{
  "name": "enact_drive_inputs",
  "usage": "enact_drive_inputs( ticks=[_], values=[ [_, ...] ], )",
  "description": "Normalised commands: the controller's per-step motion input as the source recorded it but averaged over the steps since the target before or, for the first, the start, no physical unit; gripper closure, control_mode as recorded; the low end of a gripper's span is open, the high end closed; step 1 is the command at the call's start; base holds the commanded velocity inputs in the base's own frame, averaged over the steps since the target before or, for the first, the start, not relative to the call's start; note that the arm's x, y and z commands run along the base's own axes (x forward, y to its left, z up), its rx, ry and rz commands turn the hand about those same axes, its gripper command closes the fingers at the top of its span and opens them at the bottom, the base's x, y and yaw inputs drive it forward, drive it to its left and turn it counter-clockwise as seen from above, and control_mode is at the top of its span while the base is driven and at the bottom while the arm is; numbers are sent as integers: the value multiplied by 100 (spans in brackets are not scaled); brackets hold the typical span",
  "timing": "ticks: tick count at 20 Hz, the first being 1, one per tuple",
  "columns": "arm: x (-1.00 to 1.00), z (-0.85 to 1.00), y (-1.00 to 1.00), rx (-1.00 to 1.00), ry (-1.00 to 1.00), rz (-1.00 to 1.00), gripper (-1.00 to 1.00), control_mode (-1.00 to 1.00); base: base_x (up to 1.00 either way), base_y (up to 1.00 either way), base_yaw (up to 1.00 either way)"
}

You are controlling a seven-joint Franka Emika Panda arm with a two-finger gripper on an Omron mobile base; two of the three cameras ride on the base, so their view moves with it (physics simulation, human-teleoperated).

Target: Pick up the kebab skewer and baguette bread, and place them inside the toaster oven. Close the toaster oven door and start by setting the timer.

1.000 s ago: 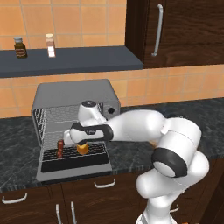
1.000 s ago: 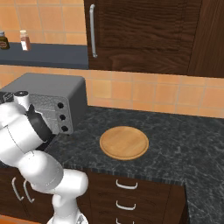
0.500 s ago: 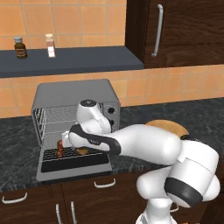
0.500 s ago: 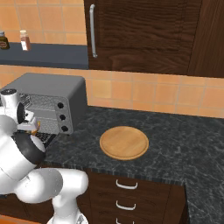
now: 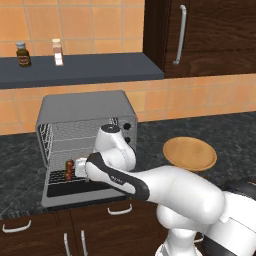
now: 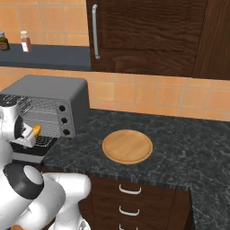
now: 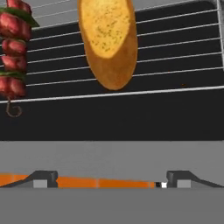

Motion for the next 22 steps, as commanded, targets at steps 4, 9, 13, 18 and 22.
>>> enact_drive_inputs(
  ticks=[4,9,13,18,22],
  values=[
    [0,-33,0,3,9,-20,-100,-100,0,0,0],
    [15,-20,0,0,1,-6,-100,-100,0,0,0],
    [0,-26,0,0,0,0,-100,-100,0,0,0],
    [17,-28,0,0,2,0,-100,-100,0,0,0],
    [36,-17,0,0,0,0,-100,-100,0,0,0]
  ],
)
